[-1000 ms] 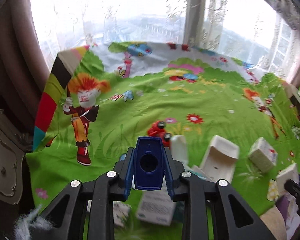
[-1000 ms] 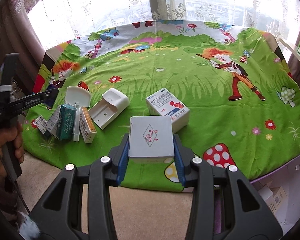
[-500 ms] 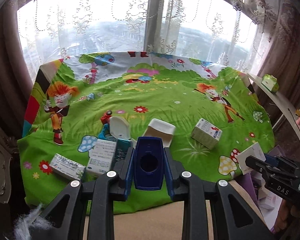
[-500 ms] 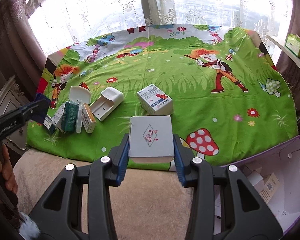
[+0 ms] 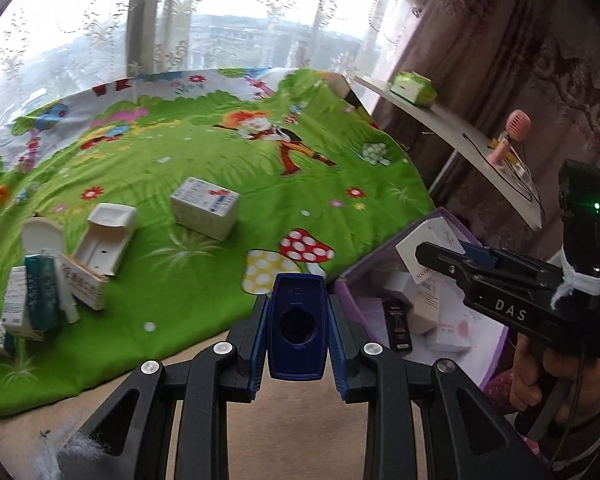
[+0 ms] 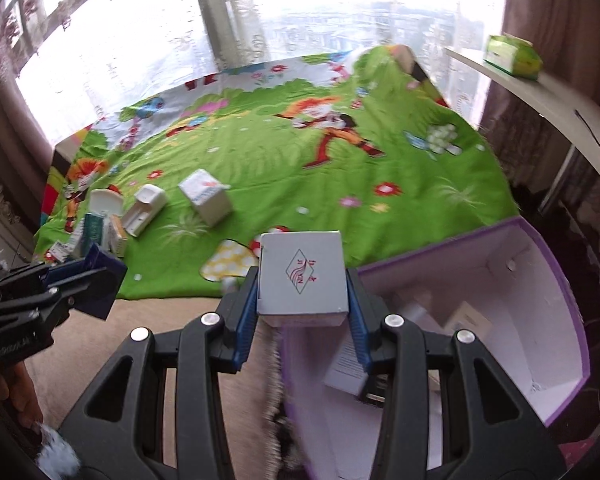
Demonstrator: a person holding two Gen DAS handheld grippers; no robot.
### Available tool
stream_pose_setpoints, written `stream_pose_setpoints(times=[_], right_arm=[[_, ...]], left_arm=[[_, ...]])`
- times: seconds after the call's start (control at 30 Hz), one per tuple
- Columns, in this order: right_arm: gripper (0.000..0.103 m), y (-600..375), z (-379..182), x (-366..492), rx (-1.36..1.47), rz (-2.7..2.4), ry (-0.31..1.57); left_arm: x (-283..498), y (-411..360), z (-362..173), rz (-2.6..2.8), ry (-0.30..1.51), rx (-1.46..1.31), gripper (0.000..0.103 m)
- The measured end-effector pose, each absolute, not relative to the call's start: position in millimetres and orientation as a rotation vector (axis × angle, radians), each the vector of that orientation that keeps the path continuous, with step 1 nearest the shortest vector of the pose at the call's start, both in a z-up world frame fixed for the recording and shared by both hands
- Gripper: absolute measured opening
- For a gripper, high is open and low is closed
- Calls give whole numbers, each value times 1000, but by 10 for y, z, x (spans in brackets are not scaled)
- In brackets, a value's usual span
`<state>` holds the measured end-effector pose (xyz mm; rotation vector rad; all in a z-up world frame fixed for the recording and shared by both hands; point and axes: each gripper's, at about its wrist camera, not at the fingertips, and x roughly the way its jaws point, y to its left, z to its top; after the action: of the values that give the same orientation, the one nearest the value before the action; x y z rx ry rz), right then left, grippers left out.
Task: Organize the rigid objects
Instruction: 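Carry both items over the purple storage box and open both tools, then move both open tools back toward the bedspread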
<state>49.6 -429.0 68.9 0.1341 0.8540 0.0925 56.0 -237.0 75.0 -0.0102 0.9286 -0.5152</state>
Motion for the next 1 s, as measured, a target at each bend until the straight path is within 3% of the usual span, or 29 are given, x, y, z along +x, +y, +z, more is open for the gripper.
stream_pose_setpoints(times=[0.63,0.9,1.0], right_arm=[[45,-5295,155,181,215,-46,987],[48,-5300,86,119,235,-28,1039],[61,-5185,178,118,215,-9,1023]], left_arm=[[357,-3669,262,-818,1141,72,29],[394,-3517,304,-798,1127,10,52],[404,-3313,374,-753,1082,10,55]])
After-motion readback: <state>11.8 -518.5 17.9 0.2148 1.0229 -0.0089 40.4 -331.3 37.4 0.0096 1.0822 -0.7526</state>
